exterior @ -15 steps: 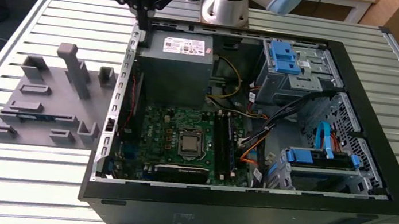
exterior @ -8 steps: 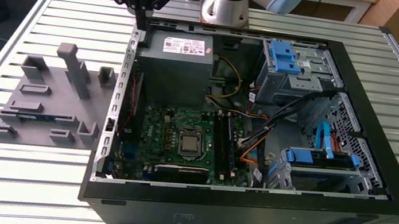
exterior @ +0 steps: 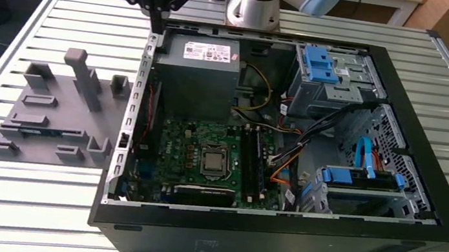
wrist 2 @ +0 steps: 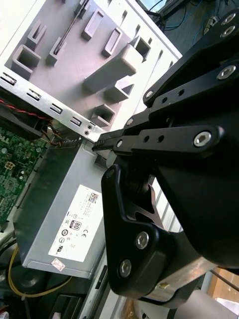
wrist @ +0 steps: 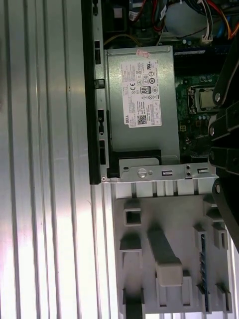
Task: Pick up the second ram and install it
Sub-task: 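Reach for the second ram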
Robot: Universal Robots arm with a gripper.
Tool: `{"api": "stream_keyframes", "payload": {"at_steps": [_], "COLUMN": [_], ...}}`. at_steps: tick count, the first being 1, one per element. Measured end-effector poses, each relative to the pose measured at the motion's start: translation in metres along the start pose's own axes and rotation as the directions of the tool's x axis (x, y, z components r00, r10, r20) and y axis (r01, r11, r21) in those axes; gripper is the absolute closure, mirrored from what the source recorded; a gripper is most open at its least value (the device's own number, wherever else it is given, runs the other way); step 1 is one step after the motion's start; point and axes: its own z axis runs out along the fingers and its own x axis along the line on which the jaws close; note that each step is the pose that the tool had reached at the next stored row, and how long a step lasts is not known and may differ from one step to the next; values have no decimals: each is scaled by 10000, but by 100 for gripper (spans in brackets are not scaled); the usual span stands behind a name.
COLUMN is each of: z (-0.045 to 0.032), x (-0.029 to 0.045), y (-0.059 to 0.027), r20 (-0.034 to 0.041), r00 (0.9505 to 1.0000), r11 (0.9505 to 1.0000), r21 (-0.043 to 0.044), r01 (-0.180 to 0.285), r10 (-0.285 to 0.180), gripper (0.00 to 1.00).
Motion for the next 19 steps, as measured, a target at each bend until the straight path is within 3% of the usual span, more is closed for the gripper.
{"api": "stream_keyframes", "payload": {"at_steps": [19], "z": [-2], "x": [72], "y": [-5], "r20": [0], "r00": [10000], "r11": [10000], "r21": [0], "r01": [0], "r10": [0], "gripper": [89]}}
